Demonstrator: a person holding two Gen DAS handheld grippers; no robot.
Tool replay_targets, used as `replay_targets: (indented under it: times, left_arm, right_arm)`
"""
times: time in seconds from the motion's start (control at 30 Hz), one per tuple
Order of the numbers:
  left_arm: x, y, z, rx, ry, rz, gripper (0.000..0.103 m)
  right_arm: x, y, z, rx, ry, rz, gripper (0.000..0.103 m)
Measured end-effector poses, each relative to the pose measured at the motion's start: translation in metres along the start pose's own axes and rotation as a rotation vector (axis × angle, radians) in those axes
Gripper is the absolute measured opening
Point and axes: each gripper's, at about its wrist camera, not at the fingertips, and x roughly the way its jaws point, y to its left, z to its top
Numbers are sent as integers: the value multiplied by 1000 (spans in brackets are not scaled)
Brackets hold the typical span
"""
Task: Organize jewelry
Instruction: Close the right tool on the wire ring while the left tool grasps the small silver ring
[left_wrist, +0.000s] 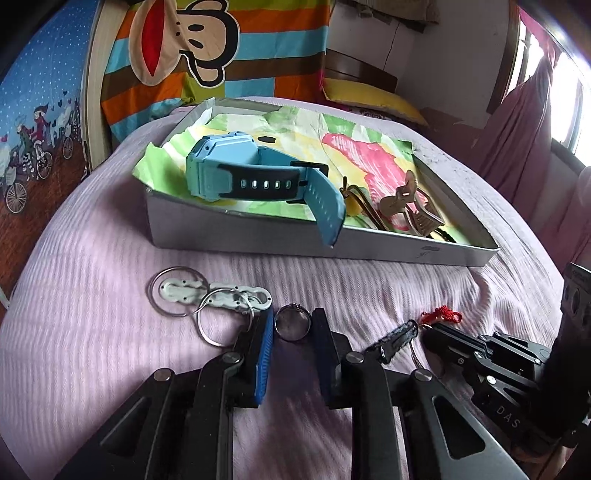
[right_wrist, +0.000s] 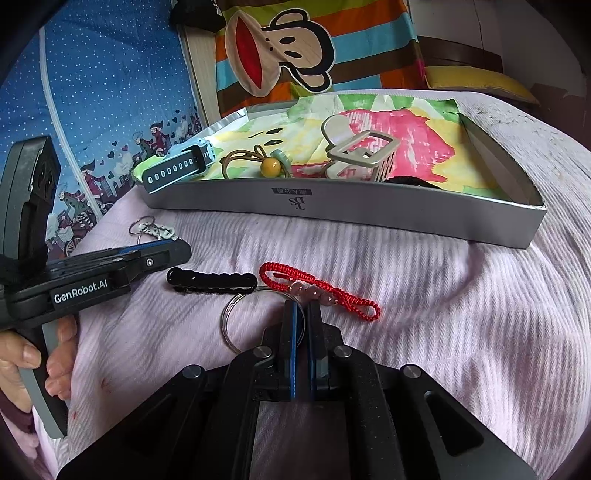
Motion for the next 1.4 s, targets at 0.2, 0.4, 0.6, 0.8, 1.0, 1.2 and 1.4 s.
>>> replay_targets:
  times: [0.2, 0.4, 0.6, 0.8, 1.0, 1.2, 1.4]
  left_arm:
    - [-12, 1, -11, -23, -25, -14, 20]
    - [-28, 1, -22, -38, -55, -13, 20]
    - [-47, 1, -36, -56, -108, 1, 20]
    - [-66, -2, -39, -62, -219, 62, 20]
    - [-59, -6, -36, -36, -201, 64, 20]
    - [-62, -6, -38, -35, -210, 59, 20]
    - [-60, -7, -38, -29, -205, 54, 20]
  right_arm:
    - [-4, -1, -3, 9, -9, 21, 5]
    - [-17, 1, -8, 13, -41, 56, 4]
    - [-25, 9, -13, -16, -57, 77, 4]
    - [-36, 16, -12, -54, -110, 63, 4]
    - [-45, 16, -10, -53, -157, 57, 3]
    - [-55, 15, -8, -42, -210, 65, 2]
    - [-67, 19, -7, -61, -276, 84, 2]
